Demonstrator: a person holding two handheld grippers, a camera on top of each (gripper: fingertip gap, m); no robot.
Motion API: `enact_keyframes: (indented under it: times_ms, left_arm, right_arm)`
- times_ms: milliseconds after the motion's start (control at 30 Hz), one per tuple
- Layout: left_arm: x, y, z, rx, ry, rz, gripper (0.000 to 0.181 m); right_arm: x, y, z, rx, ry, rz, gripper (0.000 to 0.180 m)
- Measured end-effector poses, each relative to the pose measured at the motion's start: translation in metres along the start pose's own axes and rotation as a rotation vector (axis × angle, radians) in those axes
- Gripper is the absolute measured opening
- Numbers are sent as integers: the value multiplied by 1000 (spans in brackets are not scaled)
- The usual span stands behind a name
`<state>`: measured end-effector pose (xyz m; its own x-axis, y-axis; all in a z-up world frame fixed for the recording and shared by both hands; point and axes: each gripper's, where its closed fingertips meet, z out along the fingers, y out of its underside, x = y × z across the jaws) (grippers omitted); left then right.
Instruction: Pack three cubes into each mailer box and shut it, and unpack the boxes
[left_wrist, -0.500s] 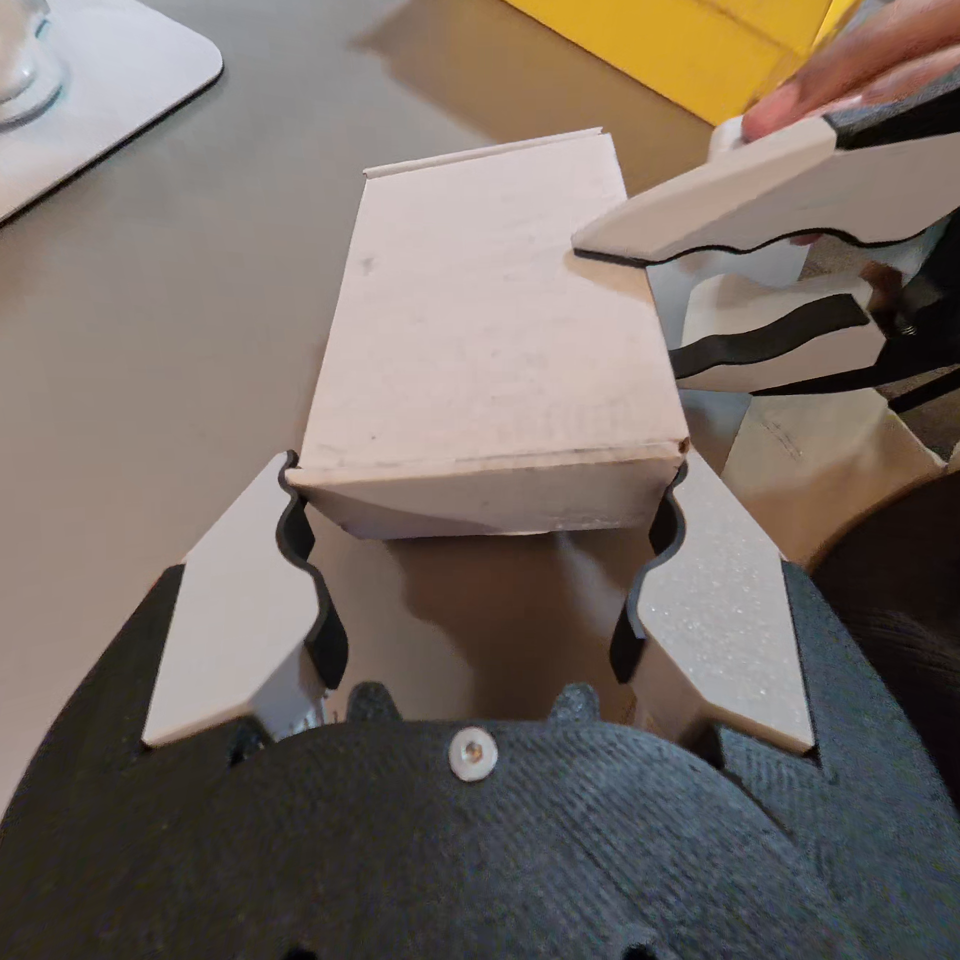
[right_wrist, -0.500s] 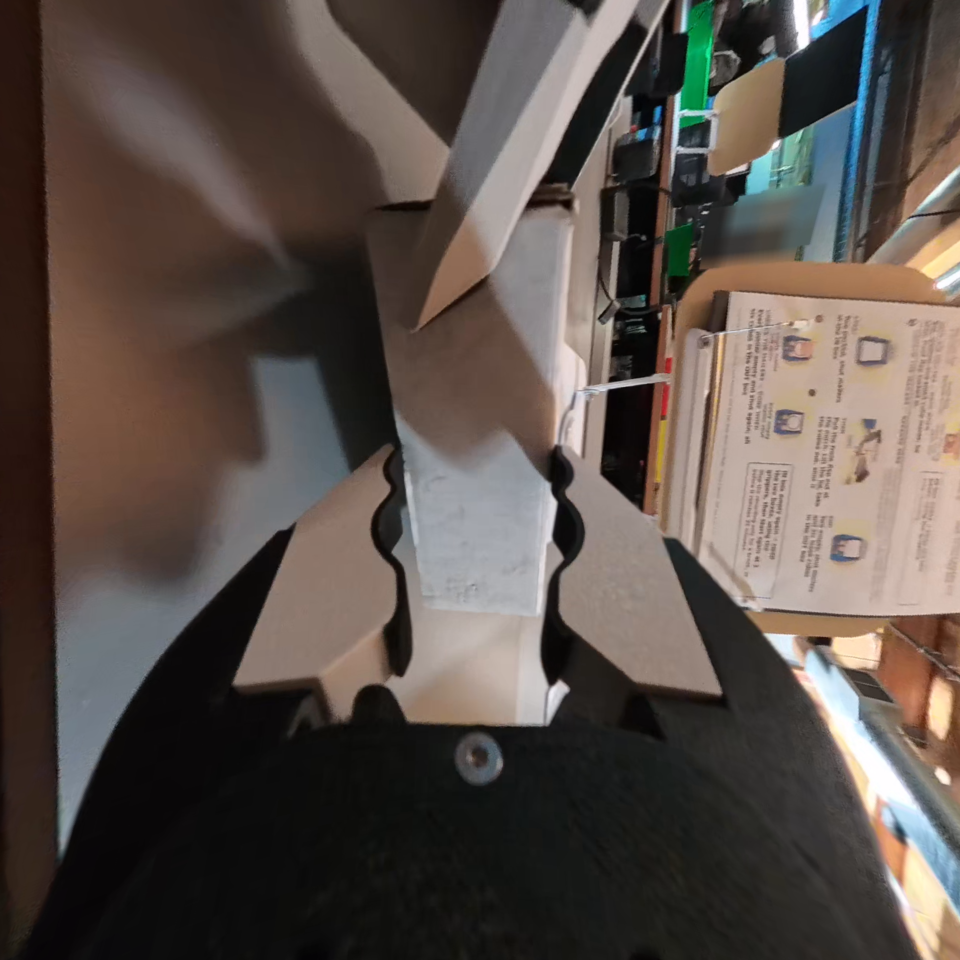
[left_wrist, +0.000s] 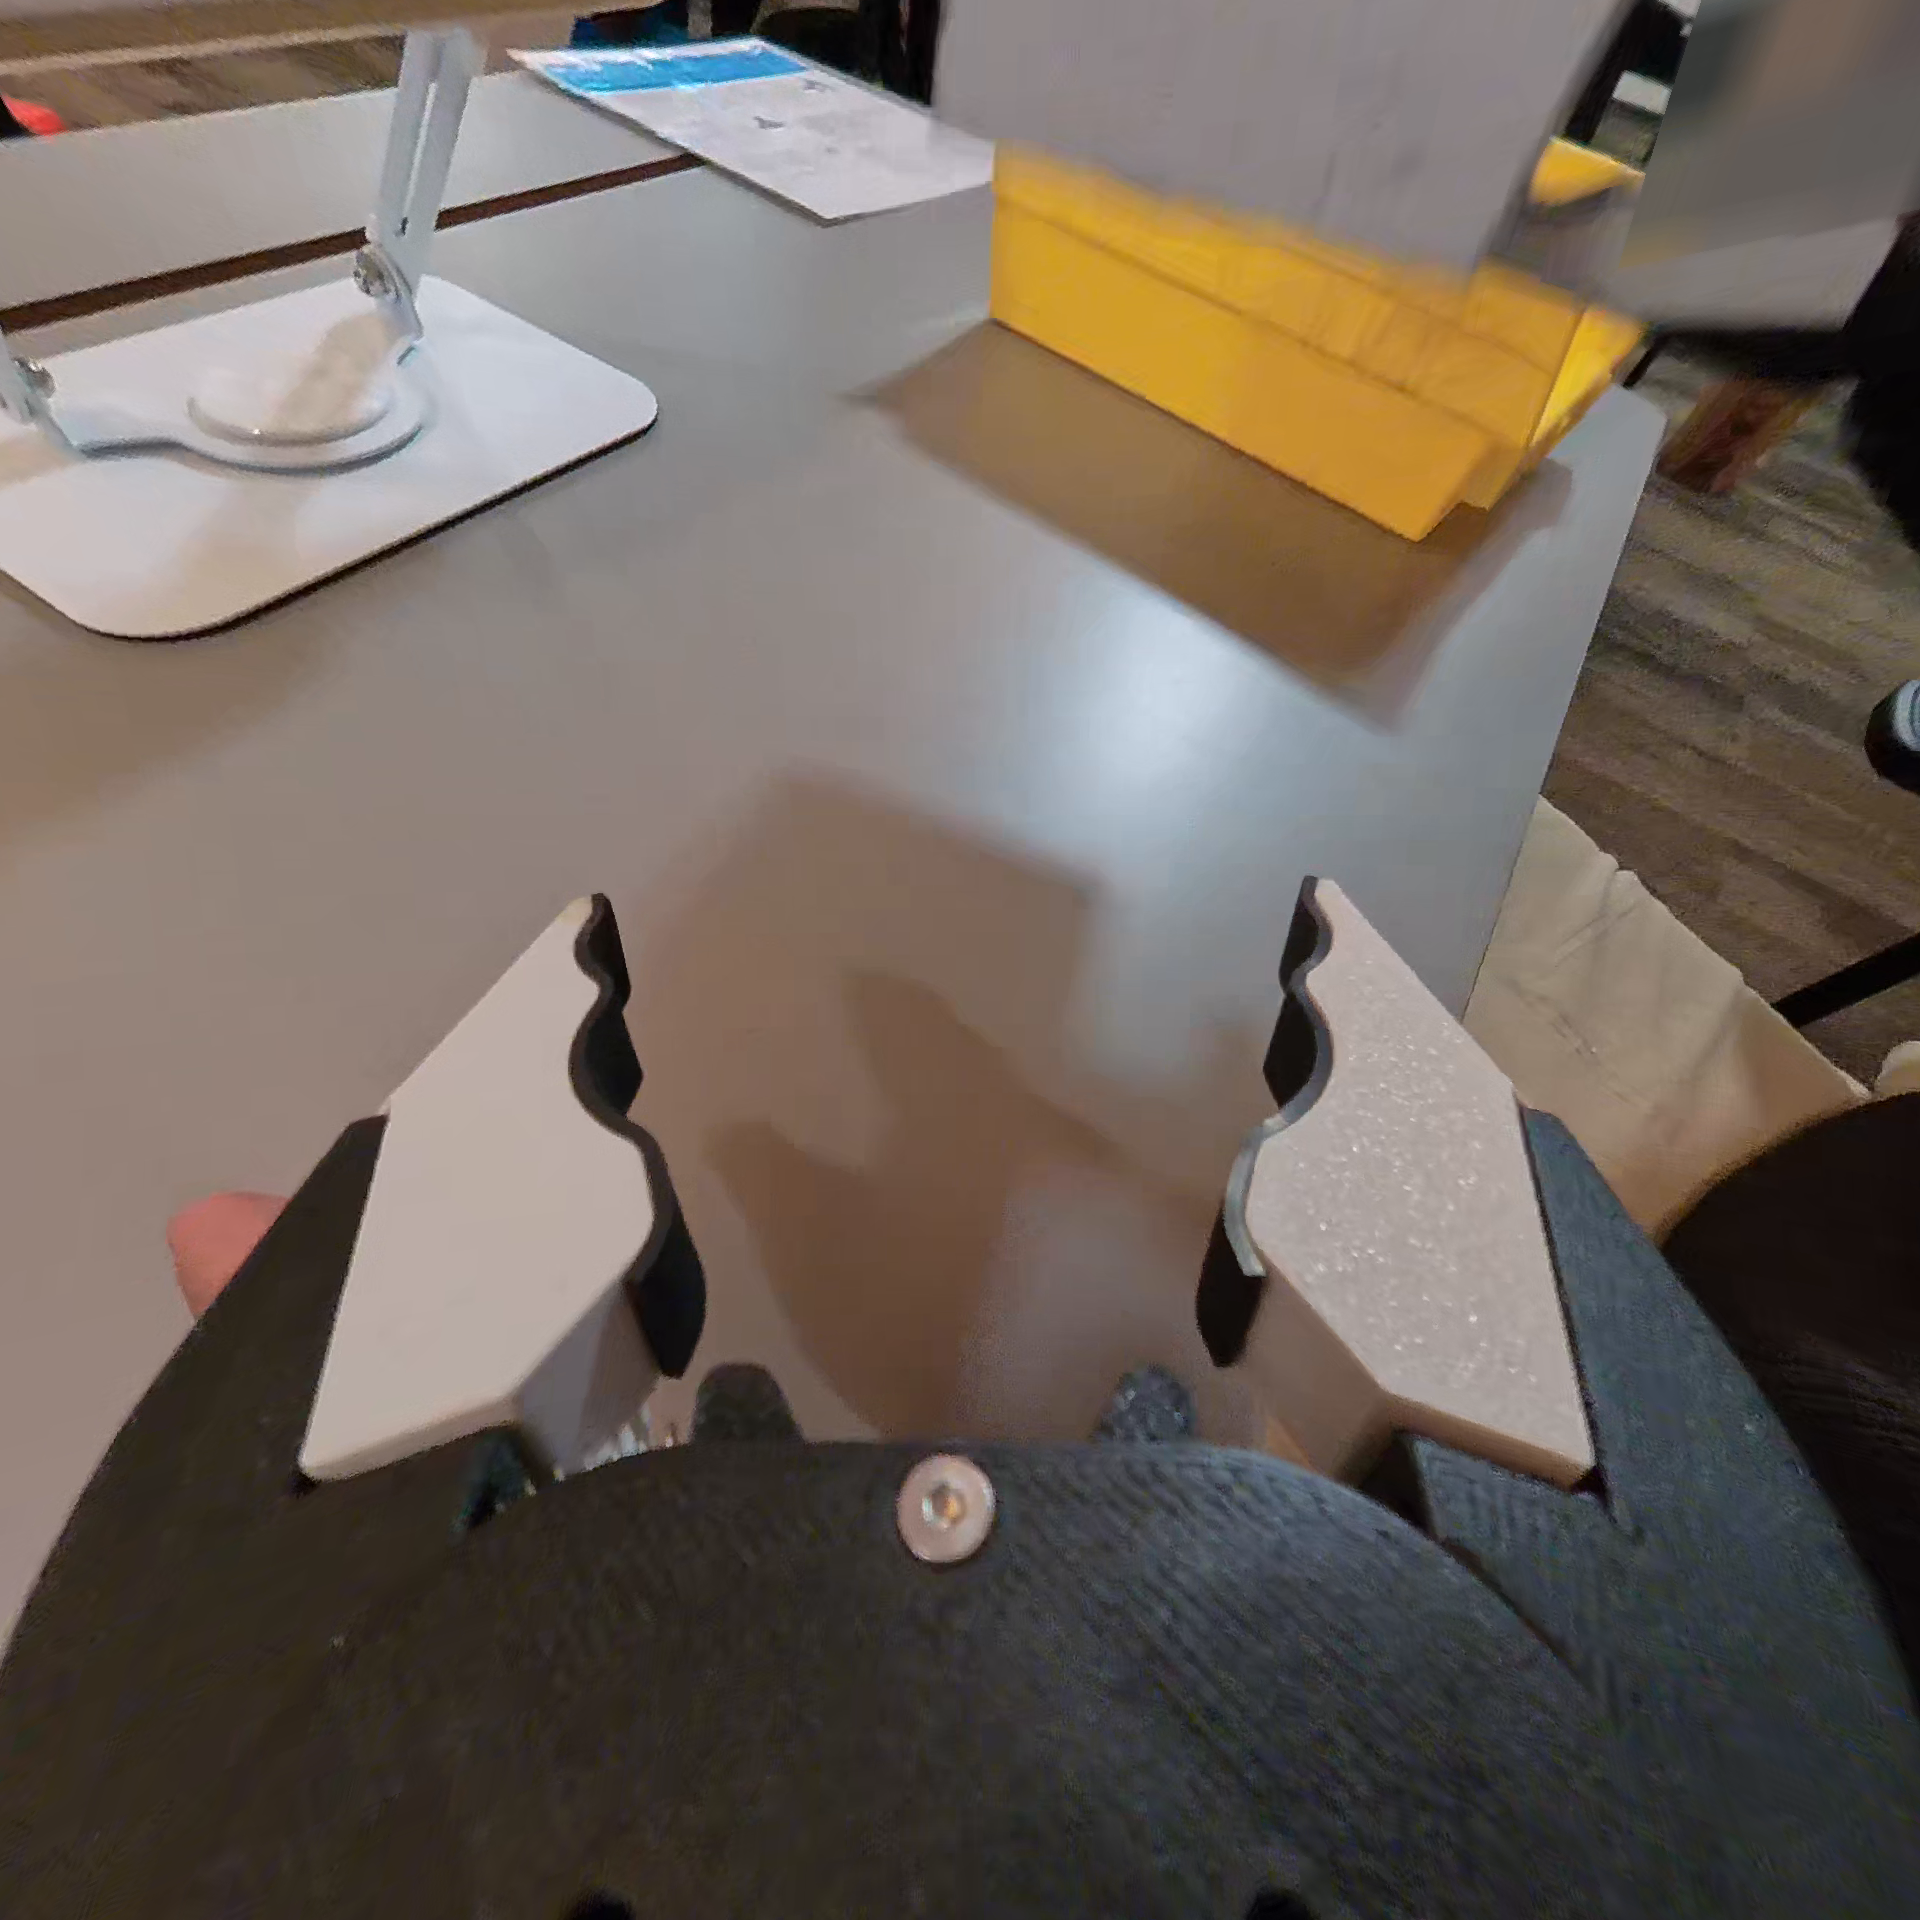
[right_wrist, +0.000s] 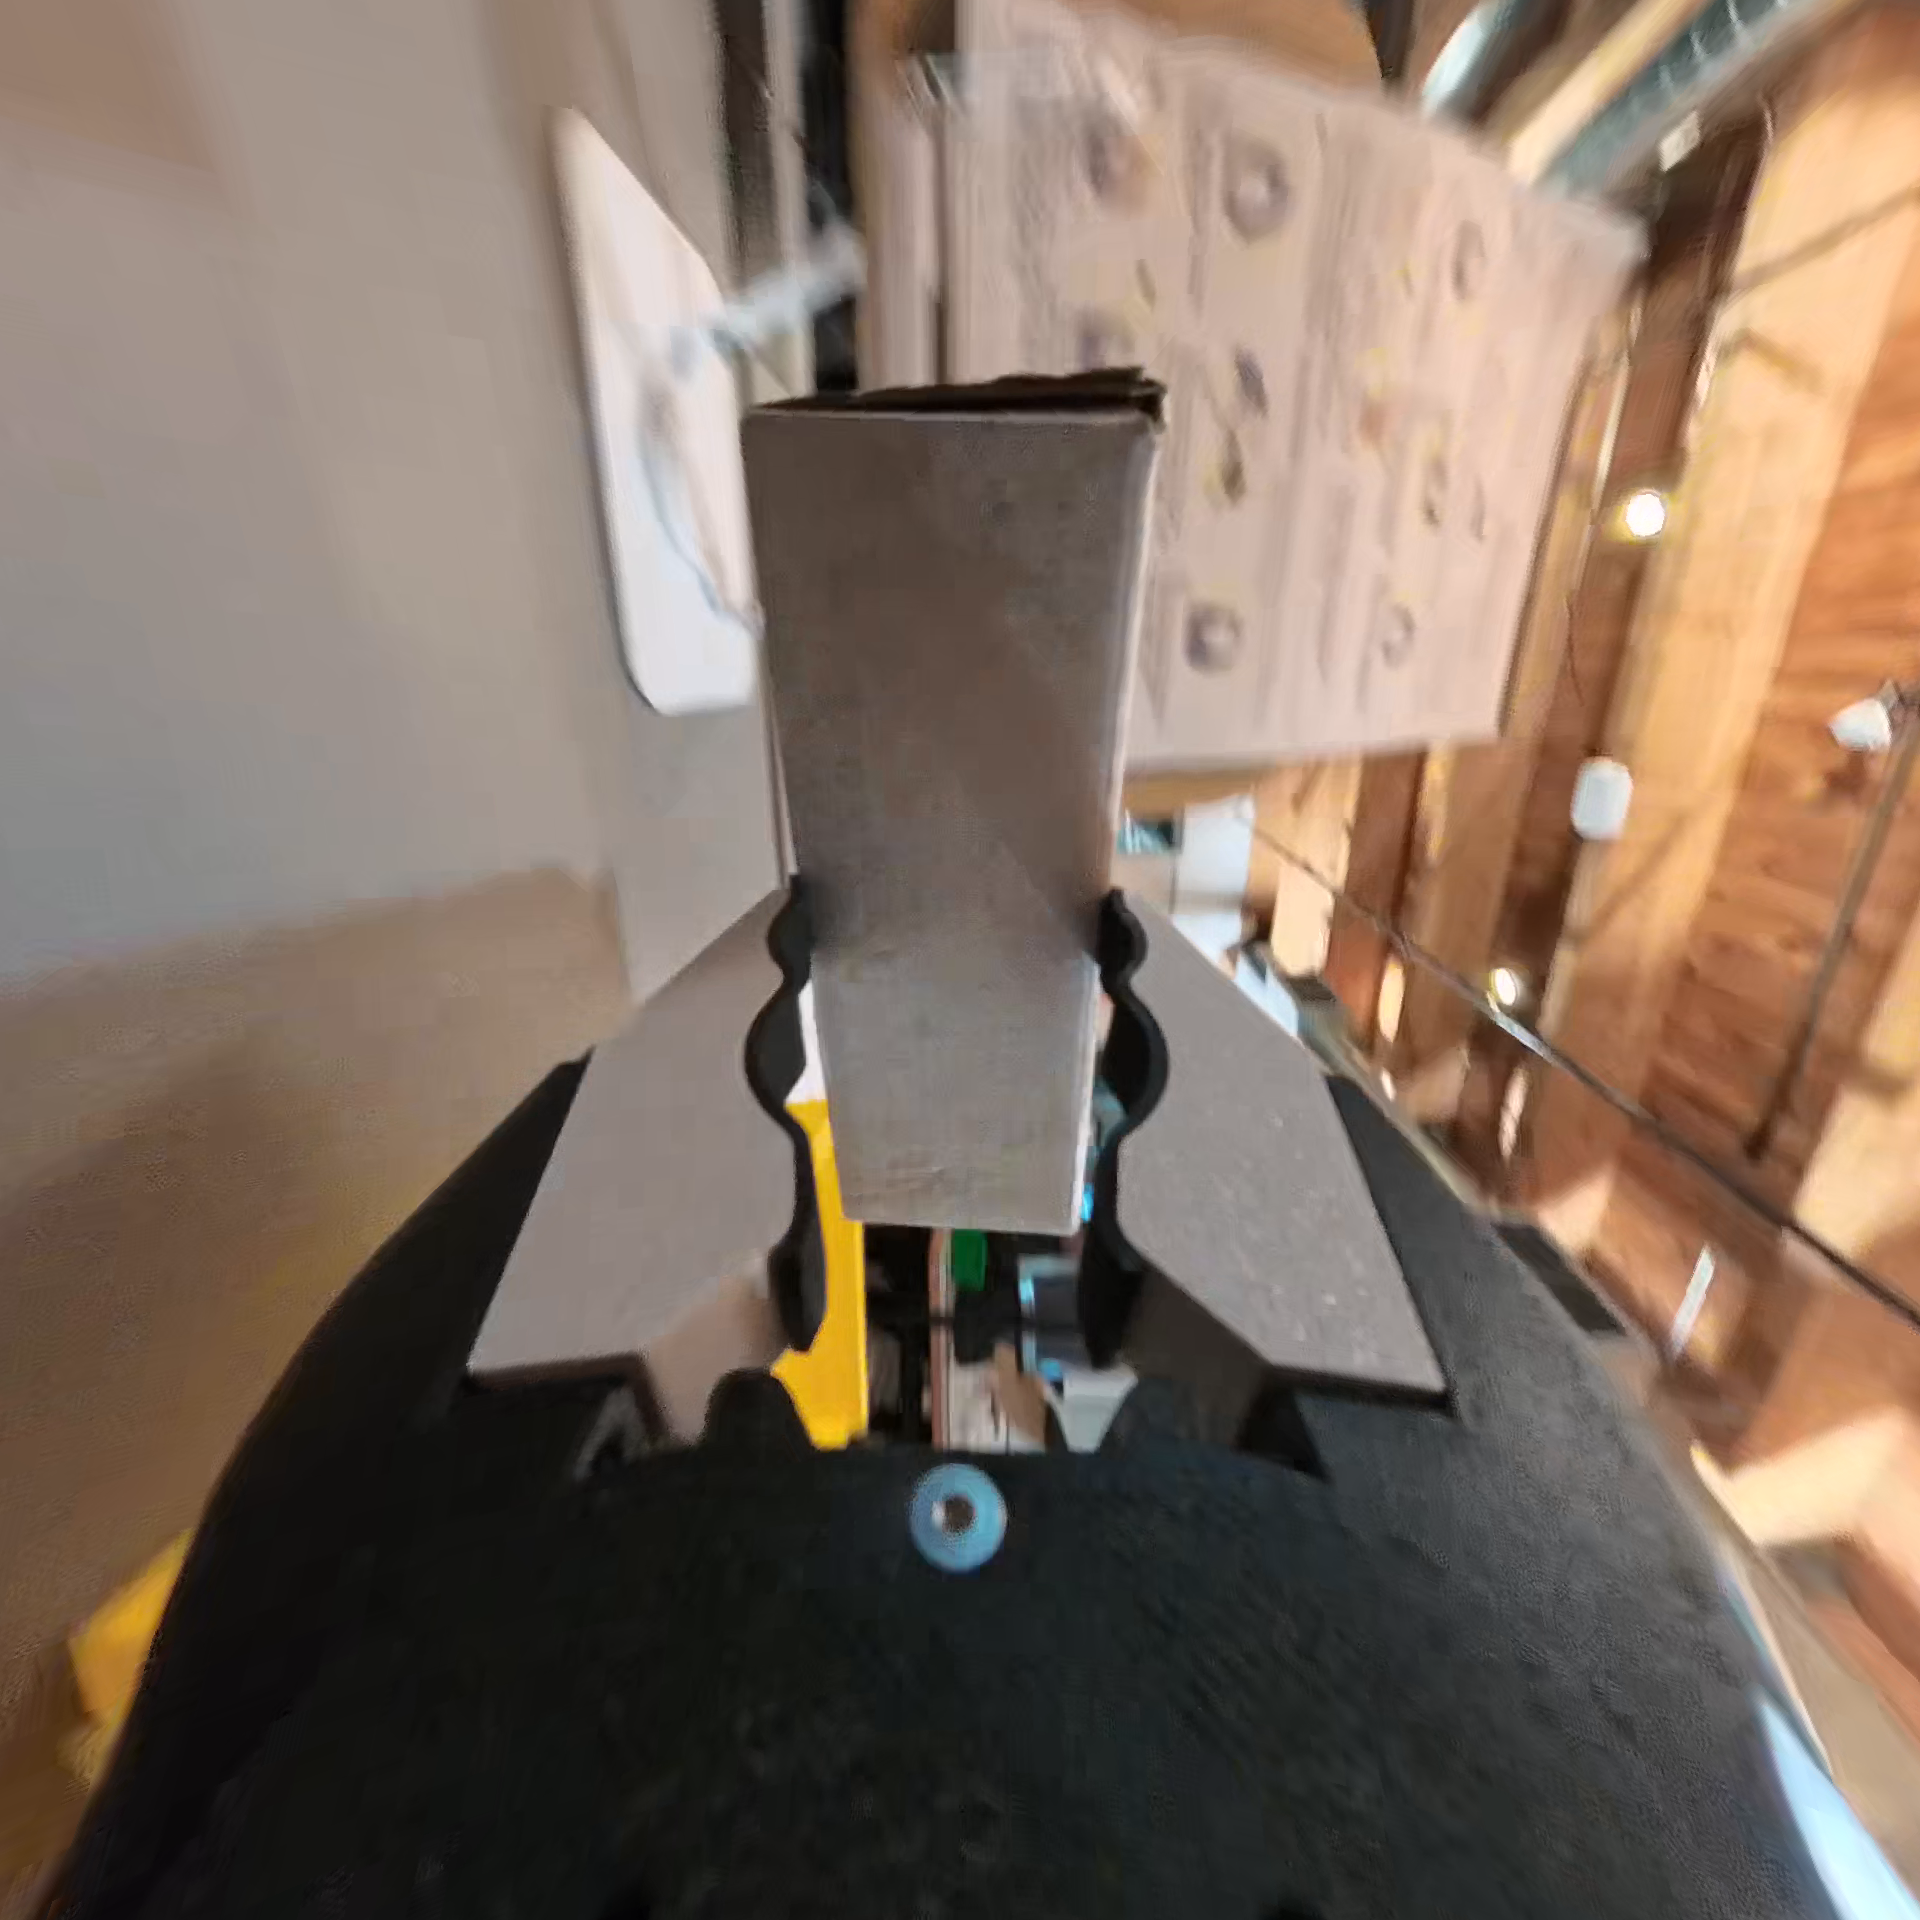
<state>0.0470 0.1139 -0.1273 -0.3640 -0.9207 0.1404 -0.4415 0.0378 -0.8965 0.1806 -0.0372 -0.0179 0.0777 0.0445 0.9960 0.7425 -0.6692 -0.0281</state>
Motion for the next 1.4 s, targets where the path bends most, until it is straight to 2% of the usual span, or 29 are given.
enact_keyframes:
  times_ms: [133,267,367,433,667,867,967,1133,1267,1333,1400]
  left_arm:
    - [1,13,8,-66,-7,28,120]
    - [5,17,14,-91,-23,75,118]
    - [7,14,14,-77,-19,67,116]
    - [5,14,14,-73,-24,59,114]
    - [3,17,17,-83,-19,38,107]
    - [6,18,16,-90,-23,64,107]
    - [6,19,16,-90,-16,59,106]
    - [9,16,11,-76,-19,65,105]
    - [21,7,6,-44,40,-47,105]
    - [36,0,-1,-34,107,-111,105]
    - [41,-8,-16,-29,92,-81,108]
  right_arm:
    - [32,109,-3,-216,54,63,55]
    - [8,201,2,-357,7,118,55]
    - [-25,242,12,-424,-97,87,55]
    - [-45,254,18,-430,-163,73,55]
    - [-108,257,40,-347,-370,64,55]
    - [-115,263,38,-360,-449,121,57]
    - [-121,274,27,-435,-507,131,77]
    - [-96,268,3,-435,-449,223,74]
    - [-48,238,-17,-347,-305,298,69]
    - [-24,205,-27,-246,-254,361,67]
    - [-5,167,-36,-142,-232,416,62]
